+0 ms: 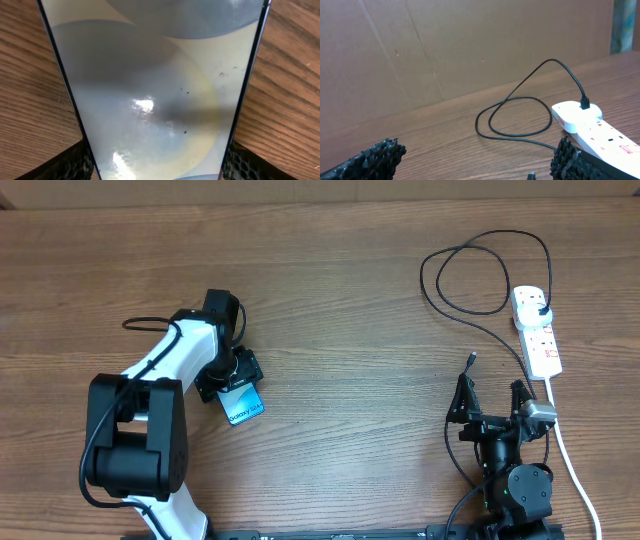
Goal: Plug charger to phone and switch on socket
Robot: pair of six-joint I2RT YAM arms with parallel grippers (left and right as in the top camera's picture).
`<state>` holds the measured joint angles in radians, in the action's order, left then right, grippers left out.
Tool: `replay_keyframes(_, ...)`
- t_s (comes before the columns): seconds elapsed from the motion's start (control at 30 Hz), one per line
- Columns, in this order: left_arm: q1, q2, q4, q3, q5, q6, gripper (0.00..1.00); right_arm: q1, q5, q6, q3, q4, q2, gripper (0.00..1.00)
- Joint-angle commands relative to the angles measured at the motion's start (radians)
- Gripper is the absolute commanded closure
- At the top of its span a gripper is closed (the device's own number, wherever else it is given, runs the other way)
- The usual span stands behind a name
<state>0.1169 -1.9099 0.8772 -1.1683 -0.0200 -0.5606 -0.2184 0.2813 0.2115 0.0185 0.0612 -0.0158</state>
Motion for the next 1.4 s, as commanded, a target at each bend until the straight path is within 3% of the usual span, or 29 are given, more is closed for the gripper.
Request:
replay_keyframes(0.0, -0.007, -0.082, 0.009, -0.013, -0.018, 0.068, 0.23, -0.008, 0.014, -0.003, -0.01, -0.005, 0.002, 0.0)
replay_keyframes(0.3, -0.007, -0.082, 0.076, -0.151, -0.137, 0.124, 0.18, -0.008, -0.003, -0.002, -0.01, -0.011, 0.002, 0.0)
replay_keyframes(0.6, -0.03, -0.082, 0.05, -0.159, -0.321, 0.146, 0.16, -0.008, -0.365, 0.006, -0.005, -0.02, 0.002, 0.0)
replay_keyframes(0.73, -0.036, -0.082, 0.048, -0.159, -0.322, 0.151, 0.16, -0.008, -0.399, 0.092, 0.068, -0.003, -0.017, 0.0)
replay_keyframes(0.93, -0.036, -0.082, 0.033, -0.159, -0.357, 0.15, 0.16, -0.007, -0.395, 0.068, 0.394, 0.196, -0.184, 0.0)
replay_keyframes(1.27, -0.036, -0.082, 0.013, -0.159, -0.429, 0.166, 0.15, -0.008, -0.468, 0.039, 1.139, 0.9, -0.793, 0.0)
replay_keyframes(1.37, -0.036, -0.082, 0.012, -0.159, -0.457, 0.19, 0.14, -0.008, -0.599, 0.039, 1.244, 0.956, -0.928, 0.0)
